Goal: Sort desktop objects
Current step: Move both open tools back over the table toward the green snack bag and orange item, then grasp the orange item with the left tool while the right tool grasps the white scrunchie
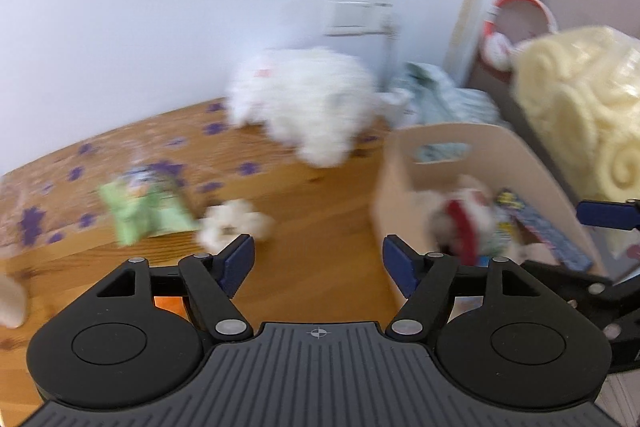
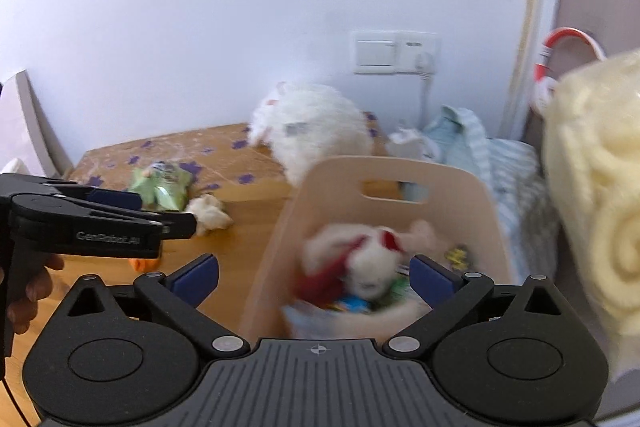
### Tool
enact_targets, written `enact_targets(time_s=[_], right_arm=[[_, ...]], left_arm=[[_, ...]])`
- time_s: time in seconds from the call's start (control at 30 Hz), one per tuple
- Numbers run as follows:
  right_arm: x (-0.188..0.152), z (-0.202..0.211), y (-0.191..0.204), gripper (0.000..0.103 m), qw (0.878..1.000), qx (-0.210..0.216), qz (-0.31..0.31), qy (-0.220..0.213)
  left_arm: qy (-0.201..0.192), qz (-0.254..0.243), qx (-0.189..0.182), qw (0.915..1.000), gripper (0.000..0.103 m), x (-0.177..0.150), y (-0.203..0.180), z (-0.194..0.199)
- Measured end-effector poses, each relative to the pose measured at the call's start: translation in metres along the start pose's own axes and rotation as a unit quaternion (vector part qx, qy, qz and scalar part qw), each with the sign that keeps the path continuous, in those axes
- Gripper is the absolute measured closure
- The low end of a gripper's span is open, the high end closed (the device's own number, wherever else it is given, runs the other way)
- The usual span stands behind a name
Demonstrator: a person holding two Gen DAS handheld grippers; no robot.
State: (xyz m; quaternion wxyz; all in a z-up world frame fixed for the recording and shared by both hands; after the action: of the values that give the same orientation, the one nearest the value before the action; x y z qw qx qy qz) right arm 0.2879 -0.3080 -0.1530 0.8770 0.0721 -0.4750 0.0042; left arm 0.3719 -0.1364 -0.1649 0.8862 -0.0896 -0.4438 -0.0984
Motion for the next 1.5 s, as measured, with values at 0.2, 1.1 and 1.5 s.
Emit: enact_targets(time_s=[0.2, 1.1, 1.5], right_arm=[[-0.002, -0.037, 0.057, 0.0, 0.999, 0.021, 0.017, 0.022], [-0.01, -0.198, 0.127, 0.0, 0.994, -0.005, 0.056, 0.09], [-0.027, -0.257, 0.135, 0.038, 0.989, 0.029, 0.043, 0.142]], left_arm=[[0.014, 0.025, 0.051, 0.9983, 0.029, -0.016, 0.086, 0.008], [0.116, 0.112, 0.082, 0.9836, 0.029, -0.085, 0.179, -0.075], [0.135, 0.117, 0.086, 0.9801, 0.042, -0.086, 0.173, -0.104]])
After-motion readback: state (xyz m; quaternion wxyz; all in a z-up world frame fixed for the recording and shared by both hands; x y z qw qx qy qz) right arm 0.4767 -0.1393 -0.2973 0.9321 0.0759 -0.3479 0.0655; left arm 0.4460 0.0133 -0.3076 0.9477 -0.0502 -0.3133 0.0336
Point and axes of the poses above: each gripper's, at about its wrist camera, not at the fingertips, and z roughly against the way its jaws point, y to its left, x to its top, the point moved 3 cm from there along -z, roughly the way its jaws point, and after that the axes turned 13 degrees about -y, right-handed, at the moved point
